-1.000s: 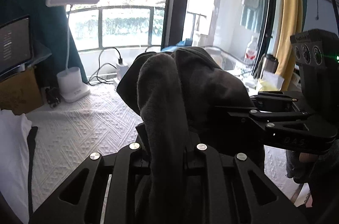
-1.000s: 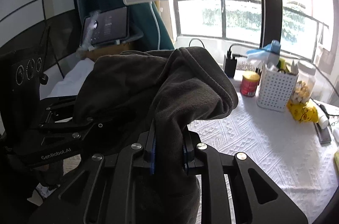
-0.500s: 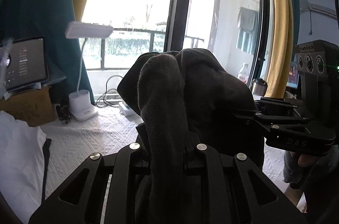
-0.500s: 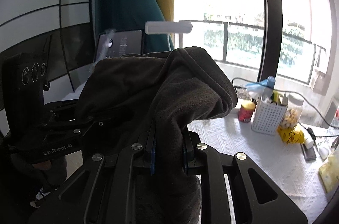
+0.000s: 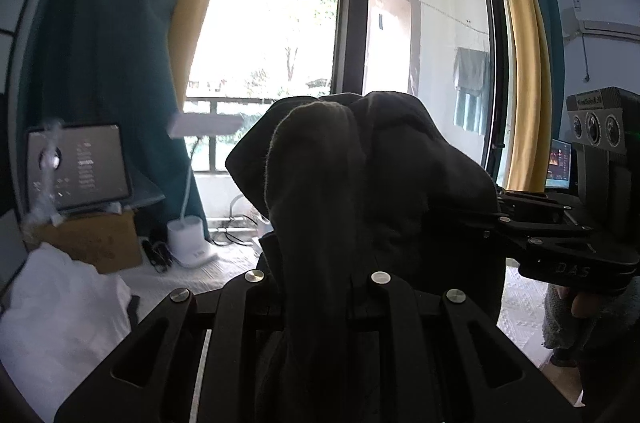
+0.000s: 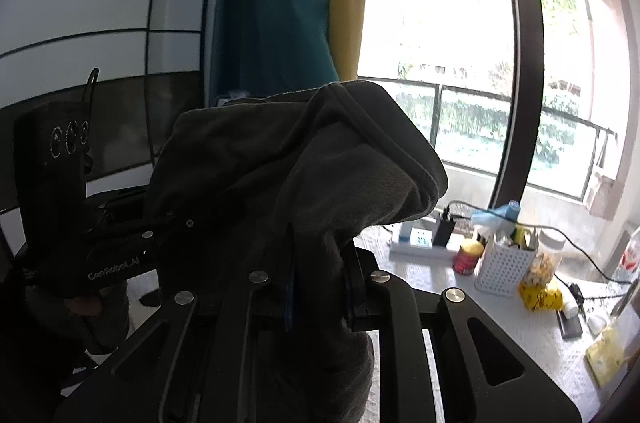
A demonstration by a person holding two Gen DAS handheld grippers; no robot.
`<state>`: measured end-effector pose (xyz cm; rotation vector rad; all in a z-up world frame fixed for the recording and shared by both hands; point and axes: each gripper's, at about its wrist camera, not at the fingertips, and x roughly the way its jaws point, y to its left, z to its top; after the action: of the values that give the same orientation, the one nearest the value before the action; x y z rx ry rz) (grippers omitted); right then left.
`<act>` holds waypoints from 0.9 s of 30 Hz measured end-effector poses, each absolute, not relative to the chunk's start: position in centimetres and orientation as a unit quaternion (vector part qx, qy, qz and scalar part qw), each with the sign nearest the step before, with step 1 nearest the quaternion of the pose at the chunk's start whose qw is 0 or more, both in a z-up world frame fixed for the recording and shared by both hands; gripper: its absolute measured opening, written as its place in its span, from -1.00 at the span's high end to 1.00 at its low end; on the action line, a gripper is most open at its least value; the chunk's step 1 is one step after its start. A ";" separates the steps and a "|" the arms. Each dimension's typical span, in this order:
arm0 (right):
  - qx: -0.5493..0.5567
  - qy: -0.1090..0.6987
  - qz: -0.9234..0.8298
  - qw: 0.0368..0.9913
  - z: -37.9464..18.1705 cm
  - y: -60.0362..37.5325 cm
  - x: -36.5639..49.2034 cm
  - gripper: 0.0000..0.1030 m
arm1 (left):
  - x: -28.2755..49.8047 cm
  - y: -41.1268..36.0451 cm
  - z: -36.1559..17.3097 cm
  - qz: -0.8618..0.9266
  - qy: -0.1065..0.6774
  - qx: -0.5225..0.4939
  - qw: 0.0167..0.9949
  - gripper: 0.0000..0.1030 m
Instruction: Fold small clothes
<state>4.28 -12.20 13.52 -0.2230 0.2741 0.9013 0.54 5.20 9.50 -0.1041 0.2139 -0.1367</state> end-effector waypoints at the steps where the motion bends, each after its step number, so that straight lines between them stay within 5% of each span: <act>1: -0.107 0.129 0.436 0.884 13.7 -12.1 4.0 0.64 | 0.4 5.4 9.7 -0.066 0.104 -0.049 0.991 0.67; 27: -0.125 0.082 0.529 0.835 15.9 -3.4 -4.1 0.64 | -5.5 15.2 11.2 0.009 0.099 -0.008 0.995 0.68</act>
<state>-4.11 -3.38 15.91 -0.2639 0.1730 1.1208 -5.48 15.17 11.20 -0.0167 0.1981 0.0184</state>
